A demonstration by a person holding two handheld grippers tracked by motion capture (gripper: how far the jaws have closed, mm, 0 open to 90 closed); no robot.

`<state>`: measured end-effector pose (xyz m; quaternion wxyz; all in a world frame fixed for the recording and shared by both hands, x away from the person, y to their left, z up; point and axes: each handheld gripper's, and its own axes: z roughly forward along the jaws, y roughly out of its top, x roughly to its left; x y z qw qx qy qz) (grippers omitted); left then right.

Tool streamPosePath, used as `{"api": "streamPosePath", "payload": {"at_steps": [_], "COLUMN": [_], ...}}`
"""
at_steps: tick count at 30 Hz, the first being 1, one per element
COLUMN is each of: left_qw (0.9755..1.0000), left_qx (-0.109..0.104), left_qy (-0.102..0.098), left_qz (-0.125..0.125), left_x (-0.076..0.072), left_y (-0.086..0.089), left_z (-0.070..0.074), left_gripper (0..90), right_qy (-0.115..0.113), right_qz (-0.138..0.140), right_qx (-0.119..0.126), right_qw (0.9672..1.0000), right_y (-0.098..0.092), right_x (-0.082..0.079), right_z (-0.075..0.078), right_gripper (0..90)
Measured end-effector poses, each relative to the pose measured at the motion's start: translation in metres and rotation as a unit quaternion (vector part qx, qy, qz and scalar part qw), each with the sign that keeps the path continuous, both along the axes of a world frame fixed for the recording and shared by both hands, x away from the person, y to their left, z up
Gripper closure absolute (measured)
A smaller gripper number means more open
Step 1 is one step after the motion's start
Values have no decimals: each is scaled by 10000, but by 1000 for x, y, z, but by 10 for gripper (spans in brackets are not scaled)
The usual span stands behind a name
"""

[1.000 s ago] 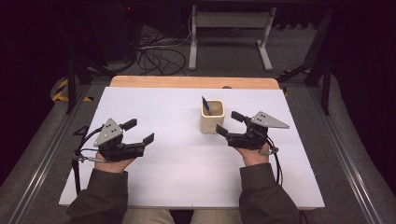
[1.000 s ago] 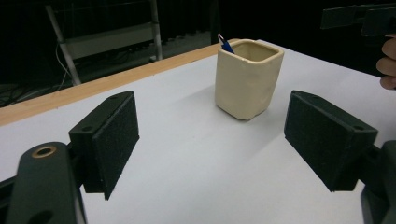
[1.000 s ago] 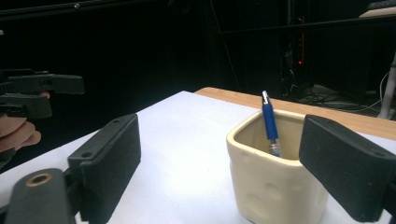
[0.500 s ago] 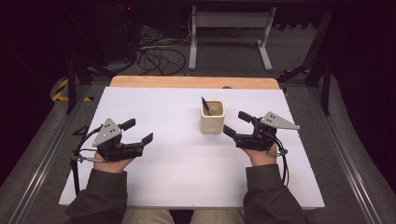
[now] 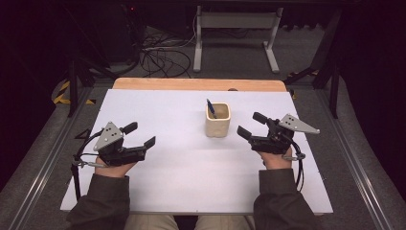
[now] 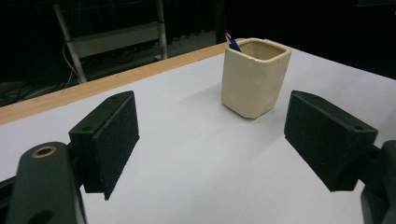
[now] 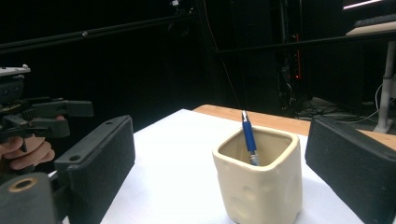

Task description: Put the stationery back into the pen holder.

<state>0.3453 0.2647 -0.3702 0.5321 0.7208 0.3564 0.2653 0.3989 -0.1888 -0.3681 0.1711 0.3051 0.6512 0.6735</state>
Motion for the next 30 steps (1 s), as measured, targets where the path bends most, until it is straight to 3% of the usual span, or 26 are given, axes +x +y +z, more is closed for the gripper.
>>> {"api": "streamPosePath", "payload": {"at_steps": [13, 30], "left_qw": [10000, 10000], "left_qx": [-24, 7], "left_qy": [-15, 21], "left_qz": [41, 45], "left_x": [-1, 0], "left_y": [3, 3], "left_z": [1, -2], "left_gripper": [188, 188], "right_qy": [21, 37], "right_qz": [65, -2], "right_qx": [47, -107], "right_qw": [10000, 9999], "right_y": [-8, -6], "right_x": [0, 1], "right_z": [3, 2], "right_gripper": [53, 52]}}
